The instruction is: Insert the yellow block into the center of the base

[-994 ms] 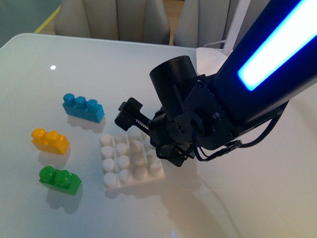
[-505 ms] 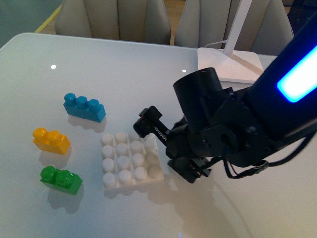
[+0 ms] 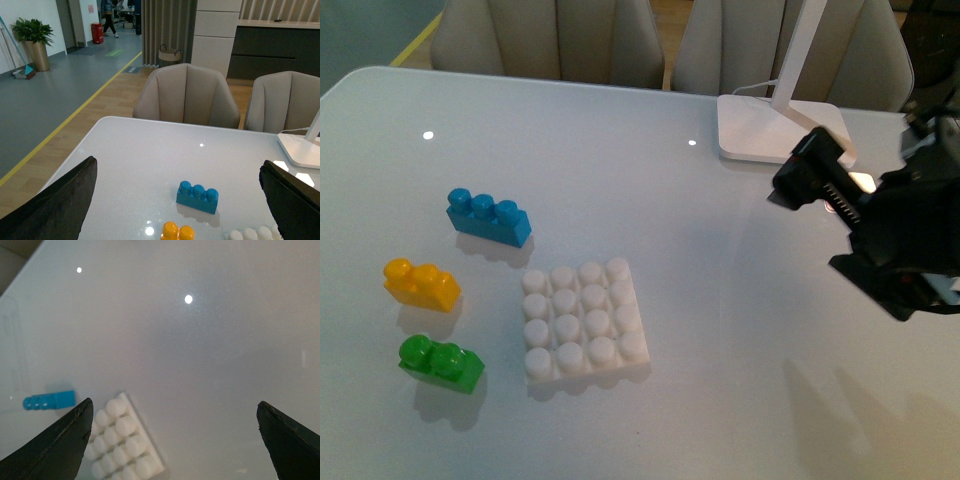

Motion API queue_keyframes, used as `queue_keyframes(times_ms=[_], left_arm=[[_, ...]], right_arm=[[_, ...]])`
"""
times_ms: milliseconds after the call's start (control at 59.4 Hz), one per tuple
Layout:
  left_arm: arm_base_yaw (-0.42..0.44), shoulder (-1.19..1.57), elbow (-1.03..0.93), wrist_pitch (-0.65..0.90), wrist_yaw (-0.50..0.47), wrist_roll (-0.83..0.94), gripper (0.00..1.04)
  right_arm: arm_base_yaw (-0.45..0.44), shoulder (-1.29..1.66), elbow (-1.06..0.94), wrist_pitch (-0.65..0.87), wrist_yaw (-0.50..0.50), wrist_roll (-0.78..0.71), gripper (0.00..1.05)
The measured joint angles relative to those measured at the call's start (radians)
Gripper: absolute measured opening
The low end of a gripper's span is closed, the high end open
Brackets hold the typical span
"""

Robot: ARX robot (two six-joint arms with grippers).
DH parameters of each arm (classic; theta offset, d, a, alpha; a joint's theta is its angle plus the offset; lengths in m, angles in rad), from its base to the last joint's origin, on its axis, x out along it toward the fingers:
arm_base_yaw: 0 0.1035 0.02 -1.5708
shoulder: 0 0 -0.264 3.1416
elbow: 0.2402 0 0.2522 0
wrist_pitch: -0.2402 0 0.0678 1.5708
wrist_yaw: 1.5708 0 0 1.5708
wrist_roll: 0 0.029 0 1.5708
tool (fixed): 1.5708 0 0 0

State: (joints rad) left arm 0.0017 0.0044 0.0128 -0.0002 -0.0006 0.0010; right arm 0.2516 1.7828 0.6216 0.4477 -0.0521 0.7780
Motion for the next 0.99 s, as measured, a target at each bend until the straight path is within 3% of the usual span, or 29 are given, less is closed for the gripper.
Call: queue_keyframes(times_ms=[219,286,337,488,606,741,994], left_arm=[[0.0,0.0,0.0,0.0,0.0,0.0,0.97],[0.0,0.0,0.0,0.0,0.002,0.0,0.97],[0.0,0.0,0.0,0.0,0.0,0.0,0.97],[0.0,0.0,0.0,0.0,0.0,0.0,0.97],[0.0,0.0,0.0,0.0,0.001,0.0,0.97],[0.0,0.0,0.0,0.0,0.0,0.0,0.97],[0.0,0.0,0.0,0.0,0.0,0.0,0.97]], right_arm=[[-0.043,-0.502,-0.175,-0.131,0.014,-0.132,0.95],[-0.05,-0.615,-0.282,0.122,0.171,-0.32,0.84],[-0.074,-0.708,-0.349,0.226,0.19,-0.459,0.75],[-0.153,-1.014,-0.441,0.129,0.147,-0.698,0.47],[-0.219,-1.087,-0.483,0.104,0.061,-0.745,0.25],[-0.247,-1.155,-0.524,0.07,0.055,-0.761,0.01],[-0.248,-1.283,-0.569,-0.01,0.053,-0.769,0.02]])
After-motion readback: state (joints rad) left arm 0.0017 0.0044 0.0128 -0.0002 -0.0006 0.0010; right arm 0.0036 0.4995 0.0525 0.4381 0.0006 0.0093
